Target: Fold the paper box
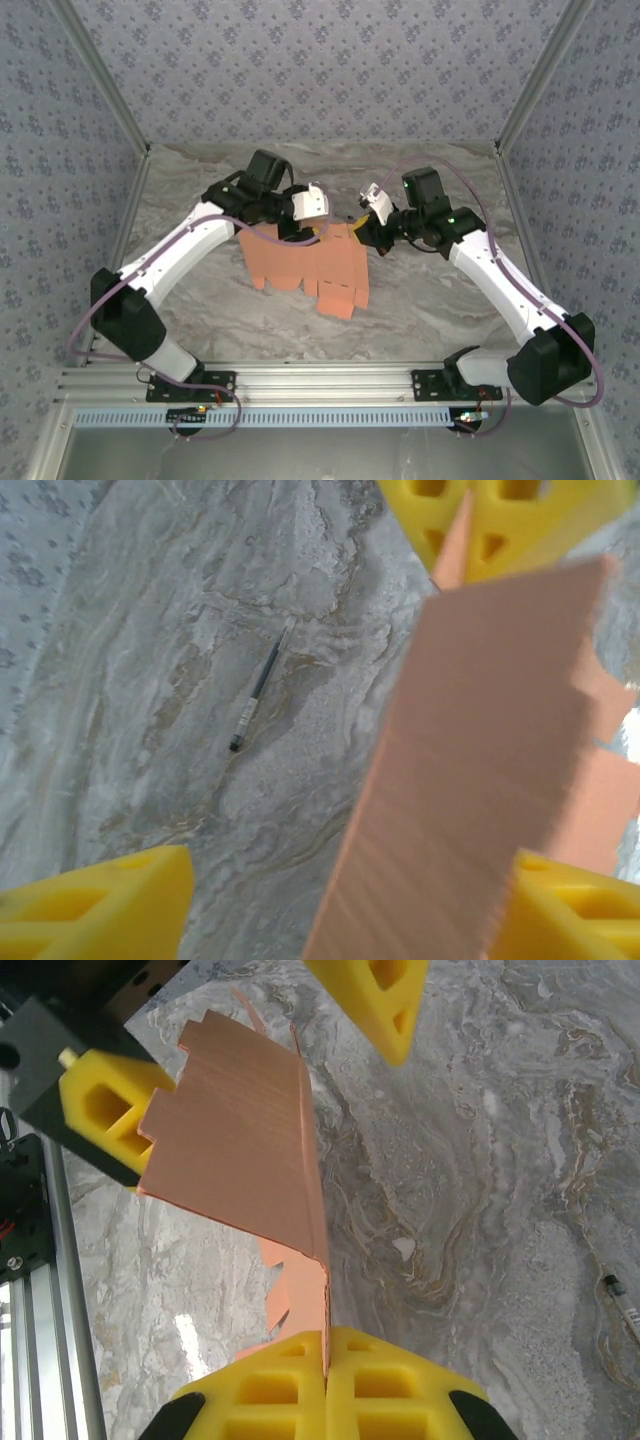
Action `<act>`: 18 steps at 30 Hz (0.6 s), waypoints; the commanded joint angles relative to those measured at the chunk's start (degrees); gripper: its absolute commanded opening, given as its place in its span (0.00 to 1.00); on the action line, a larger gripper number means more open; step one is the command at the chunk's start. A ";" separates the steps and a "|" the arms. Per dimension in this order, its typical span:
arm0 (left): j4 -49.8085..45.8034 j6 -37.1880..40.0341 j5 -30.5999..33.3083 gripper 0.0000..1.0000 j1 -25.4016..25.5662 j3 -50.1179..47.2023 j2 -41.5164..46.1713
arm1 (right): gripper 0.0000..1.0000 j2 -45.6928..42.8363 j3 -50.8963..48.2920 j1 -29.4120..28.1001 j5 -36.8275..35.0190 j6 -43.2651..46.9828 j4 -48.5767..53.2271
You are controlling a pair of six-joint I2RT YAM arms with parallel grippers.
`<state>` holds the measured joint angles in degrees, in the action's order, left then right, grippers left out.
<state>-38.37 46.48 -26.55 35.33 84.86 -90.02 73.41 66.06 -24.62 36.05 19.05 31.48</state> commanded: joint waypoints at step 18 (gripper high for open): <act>-8.92 -4.49 -10.96 0.01 -1.61 5.84 -1.25 | 0.17 -1.34 1.76 0.45 -1.49 -1.46 -1.16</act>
<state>-45.08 43.97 -34.81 34.11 89.03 -91.31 73.38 66.06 -24.60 35.33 19.51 31.40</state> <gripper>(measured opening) 0.051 0.141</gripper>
